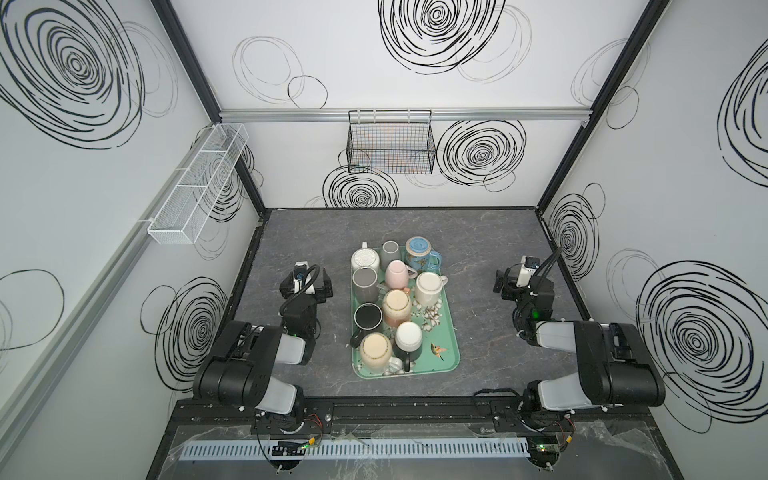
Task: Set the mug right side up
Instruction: 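Move both grippers forward toward the mug-filled green tray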
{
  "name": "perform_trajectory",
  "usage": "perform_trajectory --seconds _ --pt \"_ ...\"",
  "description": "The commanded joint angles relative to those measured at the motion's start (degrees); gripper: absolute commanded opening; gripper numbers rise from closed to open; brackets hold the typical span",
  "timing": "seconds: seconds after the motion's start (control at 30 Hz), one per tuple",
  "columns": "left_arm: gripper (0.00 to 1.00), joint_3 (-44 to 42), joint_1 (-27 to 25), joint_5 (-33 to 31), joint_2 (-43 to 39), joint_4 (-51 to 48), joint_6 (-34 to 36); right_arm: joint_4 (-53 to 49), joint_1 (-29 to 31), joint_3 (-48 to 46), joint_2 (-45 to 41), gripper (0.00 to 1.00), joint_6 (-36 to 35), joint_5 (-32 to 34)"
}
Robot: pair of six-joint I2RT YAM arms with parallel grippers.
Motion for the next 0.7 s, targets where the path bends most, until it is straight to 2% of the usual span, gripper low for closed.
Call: perform_trajectory --seconds 0.0,0.07,0.17,0.23,0.3,0.4,0.47,0.57,0.67 --pt "0.99 0.51 -1.24 -6.10 -5.68 -1.75 1.31 -14.88 0.36 7.52 -5.11 1.00 1.94 1.53" --pt "0.99 4.35 -1.48 -7.32 -11.25 -15.48 -1.20 -23.66 0.44 11.53 -6.86 1.00 5.26 1.50" --pt "0.99 12.34 -0.63 -10.98 -17.13 -39.28 -10.59 -39.31 0.13 18.65 -7.43 0.99 15.39 1.46" --pt "0.99 18.77 0.34 -12.15 -18.55 -57.35 -17.27 -49.73 -0.04 23.09 -6.20 0.93 19.27 -2.86" --pt "0.99 23.54 1.09 -8.87 -18.67 -69.76 -21.98 -58.15 0.16 26.38 -4.52 0.89 21.32 -8.47" --pt "0.95 26.12 1.01 0.94 -18.72 -79.98 -24.62 -64.67 3.01 27.20 -2.09 0.81 22.42 -16.43" --pt "0.89 26.18 0.41 6.92 -18.65 -83.97 -27.23 -67.07 7.04 26.31 -0.80 0.79 22.63 -18.48" --pt "0.80 23.90 -2.01 14.37 -18.28 -85.20 -28.90 -67.13 13.48 23.93 1.22 0.78 23.03 -23.23" --pt "0.74 20.82 -5.36 19.18 -16.93 -83.15 -30.73 -66.12 15.08 21.97 4.44 0.76 24.27 -29.62"
